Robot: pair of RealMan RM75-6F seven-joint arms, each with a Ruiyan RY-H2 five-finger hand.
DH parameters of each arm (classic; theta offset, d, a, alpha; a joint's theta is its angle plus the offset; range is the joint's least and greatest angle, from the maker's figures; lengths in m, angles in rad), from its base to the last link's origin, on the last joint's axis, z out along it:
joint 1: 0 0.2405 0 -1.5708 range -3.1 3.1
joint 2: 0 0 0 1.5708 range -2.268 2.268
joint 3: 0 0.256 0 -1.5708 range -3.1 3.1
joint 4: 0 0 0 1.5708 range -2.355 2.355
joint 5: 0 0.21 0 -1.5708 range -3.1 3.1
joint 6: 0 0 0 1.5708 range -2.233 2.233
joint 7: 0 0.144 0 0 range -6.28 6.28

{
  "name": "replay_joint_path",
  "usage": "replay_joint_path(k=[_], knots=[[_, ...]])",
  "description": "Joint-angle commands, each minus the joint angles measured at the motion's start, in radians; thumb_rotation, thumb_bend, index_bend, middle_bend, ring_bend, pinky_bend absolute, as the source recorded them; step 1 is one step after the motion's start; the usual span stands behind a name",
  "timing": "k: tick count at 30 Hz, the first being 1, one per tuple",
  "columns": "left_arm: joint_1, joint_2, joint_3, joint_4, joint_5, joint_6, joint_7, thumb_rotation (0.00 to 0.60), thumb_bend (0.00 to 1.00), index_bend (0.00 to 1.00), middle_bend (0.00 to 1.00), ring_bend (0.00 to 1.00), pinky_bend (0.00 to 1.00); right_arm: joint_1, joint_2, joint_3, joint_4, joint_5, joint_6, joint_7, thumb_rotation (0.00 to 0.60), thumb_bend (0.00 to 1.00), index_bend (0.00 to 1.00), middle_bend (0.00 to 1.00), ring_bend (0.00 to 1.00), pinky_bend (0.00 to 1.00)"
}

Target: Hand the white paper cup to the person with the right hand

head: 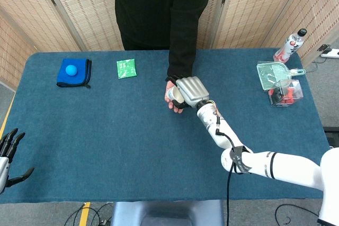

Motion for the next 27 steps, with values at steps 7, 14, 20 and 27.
replay_joint_path(k=[7,14,20,27], knots=[[-0.001,-0.007,0.002,-0.002,0.006,0.001,0.027,0.6,0.27,0.07,0.0,0.0,0.17,-0.087,0.228,-0.011,-0.282,-0.087,0.084,0.048,0.6,0.24,0.0,0.0,0.0,0.04],[0.002,-0.015,0.0,-0.011,0.008,0.01,0.053,0.6,0.27,0.07,0.0,0.0,0.17,-0.34,0.414,-0.149,-0.529,-0.459,0.253,0.102,0.6,0.24,0.0,0.0,0.0,0.03],[0.007,-0.023,0.004,-0.015,0.037,0.034,0.076,0.6,0.27,0.07,0.0,0.0,0.17,-0.674,0.317,-0.414,-0.334,-1.009,0.576,0.196,0.6,0.24,0.0,0.0,0.0,0.01],[0.011,-0.031,0.012,-0.009,0.066,0.055,0.088,0.6,0.27,0.07,0.0,0.0,0.17,-0.926,0.114,-0.488,0.027,-1.142,0.883,0.269,0.6,0.24,0.0,0.0,0.0,0.0]])
